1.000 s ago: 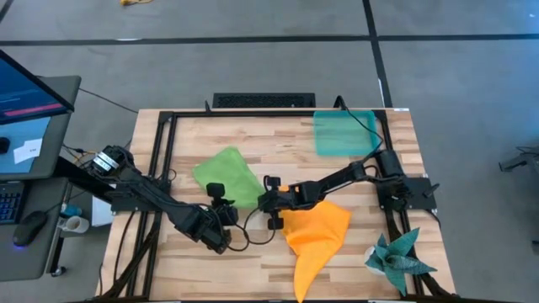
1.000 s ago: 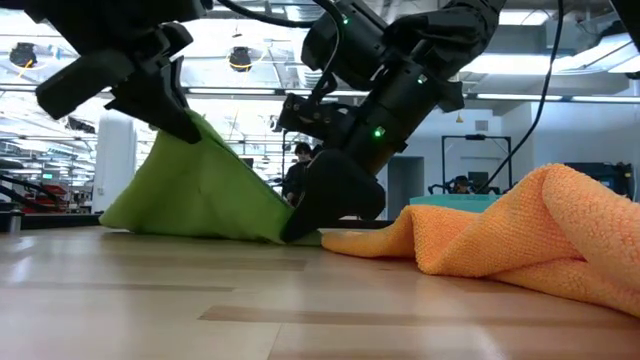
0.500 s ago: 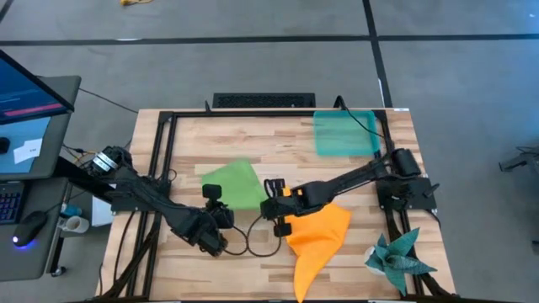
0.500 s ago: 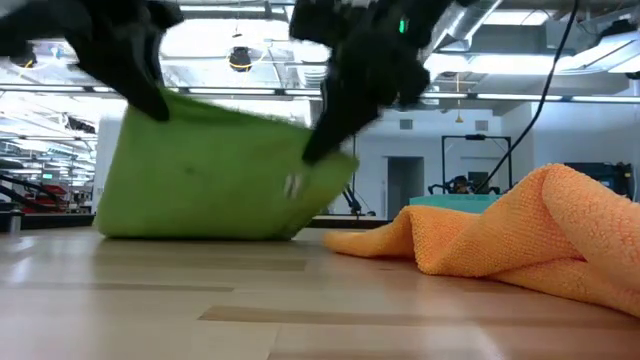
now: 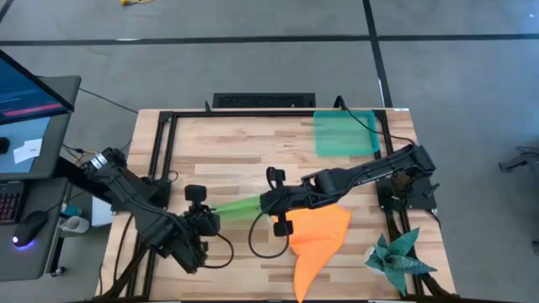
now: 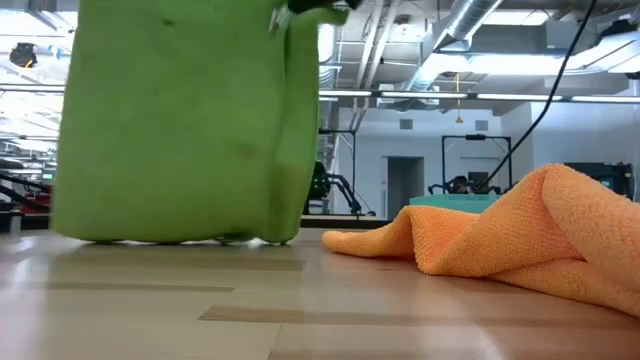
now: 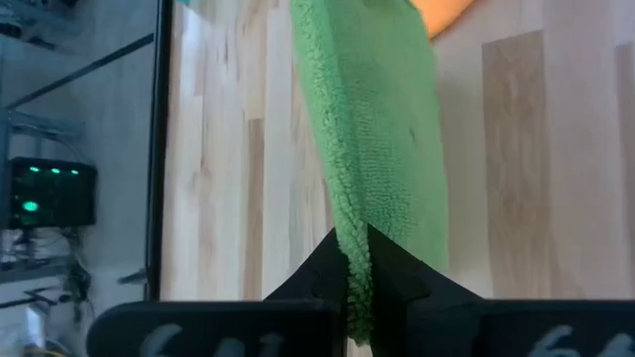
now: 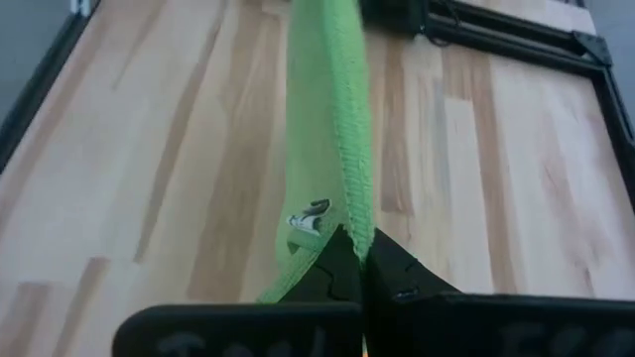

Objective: Roll microfiber towels into tight, uniform cylinder then place into a basket
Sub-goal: Fold the green microfiber towel

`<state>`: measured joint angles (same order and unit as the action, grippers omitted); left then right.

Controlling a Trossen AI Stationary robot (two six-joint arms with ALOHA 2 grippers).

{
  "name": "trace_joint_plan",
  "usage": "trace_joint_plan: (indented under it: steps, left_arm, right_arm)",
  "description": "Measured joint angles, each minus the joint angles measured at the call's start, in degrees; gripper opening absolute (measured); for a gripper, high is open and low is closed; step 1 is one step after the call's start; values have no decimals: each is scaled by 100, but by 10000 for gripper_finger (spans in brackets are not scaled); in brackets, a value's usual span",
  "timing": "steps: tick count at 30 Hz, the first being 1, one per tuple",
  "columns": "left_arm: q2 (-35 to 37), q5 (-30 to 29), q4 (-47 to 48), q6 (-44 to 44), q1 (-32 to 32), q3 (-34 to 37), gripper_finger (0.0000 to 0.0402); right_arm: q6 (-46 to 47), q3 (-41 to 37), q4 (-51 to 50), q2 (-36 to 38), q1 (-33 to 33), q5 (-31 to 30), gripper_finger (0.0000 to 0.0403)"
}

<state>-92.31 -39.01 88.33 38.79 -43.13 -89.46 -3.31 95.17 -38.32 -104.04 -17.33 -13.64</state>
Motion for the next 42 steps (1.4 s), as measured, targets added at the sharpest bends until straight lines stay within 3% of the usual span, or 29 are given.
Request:
trace_joint_plan:
  steps: [9, 15, 17, 21, 26, 33, 42]
  left_arm:
    - [31, 602, 174, -18, -44, -822, 4]
    - [28, 1029, 176, 82, -44, -1373, 4]
    - [30, 1030, 177, 139, -46, -1603, 4]
    - [85, 507, 181, 571, 3, -1777, 4]
    - [81, 1051, 183, 875, 144, -1717, 4]
    - [83, 1238, 154, 1221, 16, -1717, 4]
    - [81, 1589, 57, 1956, -352, -1720, 4]
  right_arm:
    - [30, 1114, -833, -300, -320, 7, 6]
    - [54, 1566, -840, -305, -508, 7, 7]
    - [93, 1701, -806, -305, -547, -15, 7]
    - [413, 1788, -919, -301, -526, -747, 7]
    - [498, 1784, -1196, -303, -382, -53, 7]
    - [639, 1784, -1203, -303, -478, 35, 7]
    - [1077, 1784, -869, -311, -716, 782, 7]
